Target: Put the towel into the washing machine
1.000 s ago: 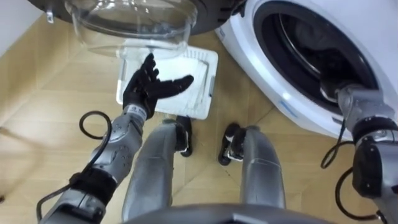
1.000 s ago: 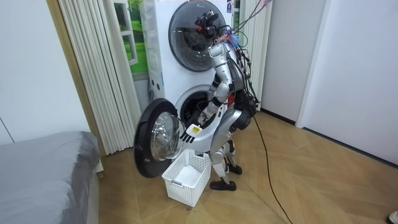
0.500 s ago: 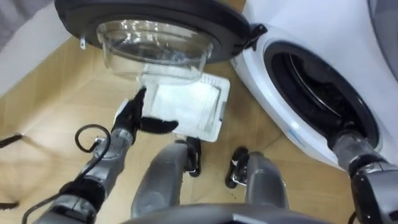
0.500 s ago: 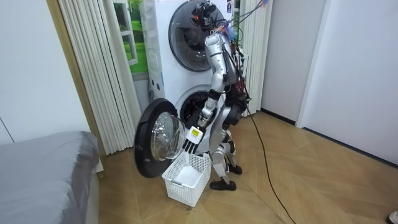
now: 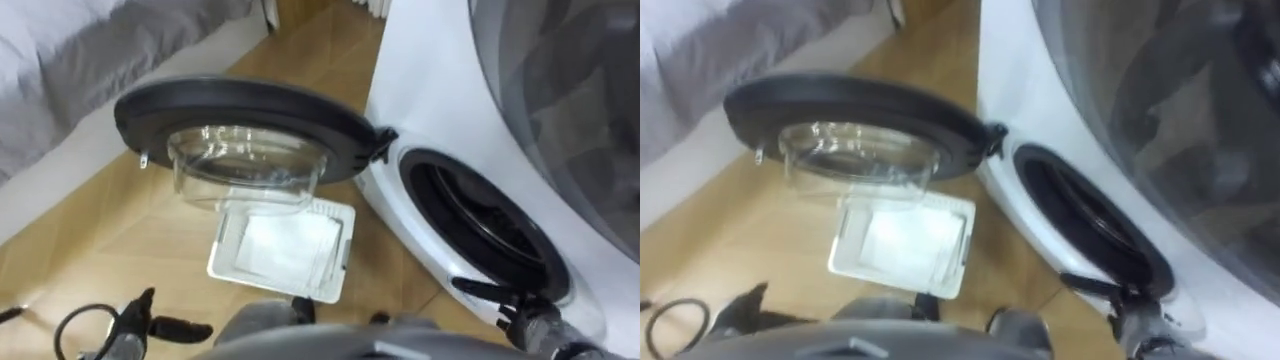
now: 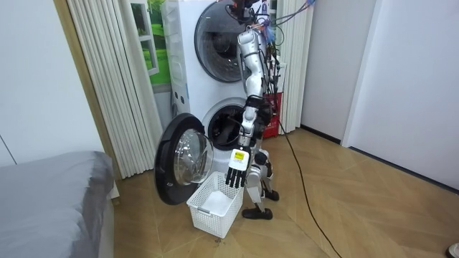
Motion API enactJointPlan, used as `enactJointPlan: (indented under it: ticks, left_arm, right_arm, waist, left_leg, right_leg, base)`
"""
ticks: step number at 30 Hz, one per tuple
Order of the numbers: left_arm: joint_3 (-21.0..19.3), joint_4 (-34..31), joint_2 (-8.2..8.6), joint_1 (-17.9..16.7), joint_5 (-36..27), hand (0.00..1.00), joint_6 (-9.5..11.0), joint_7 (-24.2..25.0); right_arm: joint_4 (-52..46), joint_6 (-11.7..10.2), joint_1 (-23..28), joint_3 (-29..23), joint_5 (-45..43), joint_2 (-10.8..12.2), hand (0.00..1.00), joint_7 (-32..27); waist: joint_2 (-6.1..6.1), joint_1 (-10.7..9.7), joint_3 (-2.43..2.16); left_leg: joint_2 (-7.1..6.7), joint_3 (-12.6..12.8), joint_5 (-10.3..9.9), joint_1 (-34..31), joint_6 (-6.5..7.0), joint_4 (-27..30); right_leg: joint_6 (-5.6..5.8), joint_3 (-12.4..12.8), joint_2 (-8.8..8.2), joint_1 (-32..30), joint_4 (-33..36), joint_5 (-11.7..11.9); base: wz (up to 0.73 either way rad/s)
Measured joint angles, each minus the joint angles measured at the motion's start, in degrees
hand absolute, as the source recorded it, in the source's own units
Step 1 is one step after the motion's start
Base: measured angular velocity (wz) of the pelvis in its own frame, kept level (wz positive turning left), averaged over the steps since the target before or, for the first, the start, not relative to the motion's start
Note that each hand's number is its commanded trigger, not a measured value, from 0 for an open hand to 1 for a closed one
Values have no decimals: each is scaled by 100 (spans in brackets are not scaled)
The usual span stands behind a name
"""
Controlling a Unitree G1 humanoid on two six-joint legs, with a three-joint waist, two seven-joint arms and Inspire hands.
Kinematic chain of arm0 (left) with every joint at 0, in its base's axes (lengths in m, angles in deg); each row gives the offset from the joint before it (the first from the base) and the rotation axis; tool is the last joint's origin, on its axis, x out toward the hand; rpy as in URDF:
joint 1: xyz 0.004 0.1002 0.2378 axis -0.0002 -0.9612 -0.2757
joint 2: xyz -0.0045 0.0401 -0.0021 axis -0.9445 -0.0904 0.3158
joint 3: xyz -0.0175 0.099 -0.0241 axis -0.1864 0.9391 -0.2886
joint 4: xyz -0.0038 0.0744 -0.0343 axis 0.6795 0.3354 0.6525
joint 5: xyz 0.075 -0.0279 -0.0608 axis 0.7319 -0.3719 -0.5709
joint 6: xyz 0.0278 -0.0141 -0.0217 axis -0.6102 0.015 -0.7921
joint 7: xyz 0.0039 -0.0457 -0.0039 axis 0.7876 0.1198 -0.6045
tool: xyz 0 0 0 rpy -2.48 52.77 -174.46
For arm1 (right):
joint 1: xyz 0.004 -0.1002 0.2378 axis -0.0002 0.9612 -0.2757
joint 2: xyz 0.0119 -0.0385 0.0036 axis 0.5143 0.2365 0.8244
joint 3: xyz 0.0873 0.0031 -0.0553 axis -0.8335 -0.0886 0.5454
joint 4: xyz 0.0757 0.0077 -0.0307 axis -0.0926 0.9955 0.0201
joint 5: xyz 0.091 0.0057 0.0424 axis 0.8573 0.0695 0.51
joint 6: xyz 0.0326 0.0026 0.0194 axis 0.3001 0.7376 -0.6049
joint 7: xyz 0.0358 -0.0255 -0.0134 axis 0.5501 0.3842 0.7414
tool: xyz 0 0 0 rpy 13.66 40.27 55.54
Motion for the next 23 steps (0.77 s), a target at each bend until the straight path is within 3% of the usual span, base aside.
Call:
enactJointPlan:
  ticks: [3,7,12,15,23]
  left_arm:
    - [-193,-1,47,-73,360,0,-194,3]
    - [-263,12,101,-129,698,0,-365,4]
    - [-684,24,424,-163,776,0,-700,62]
    - [-694,63,475,-282,771,0,-838,99]
    - [-704,128,549,-304,777,0,-967,221]
  right_arm:
    - [11,107,269,-331,-39,80,0,-10]
    - [16,201,324,-420,-136,216,0,-57]
    - [19,410,355,-419,-479,304,0,-41]
    - [18,474,358,-411,-775,416,0,-24]
    - [6,532,316,-176,-1448,432,0,170]
  waist:
    - [-17,-129,12]
    - [46,-143,41]
    - [67,-134,43]
    - [51,-135,47]
    - [-6,-38,68]
  left_leg:
    - [-2,24,-14,296,-26,-109]
    - [23,129,-4,627,-56,-280]
    - [40,160,-3,863,-72,-334]
    - [55,162,2,1006,-93,-347]
    - [73,195,-4,1053,-103,-345]
  right_leg:
    - [11,13,30,305,-167,22]
    - [-6,146,68,474,-188,44]
    - [-6,165,81,681,-189,43]
    - [-7,167,101,792,-194,43]
    - [-17,173,117,869,-232,50]
  base:
    - [-7]
    - [-23]
    - [-3]
    - [0]
    - [-1]
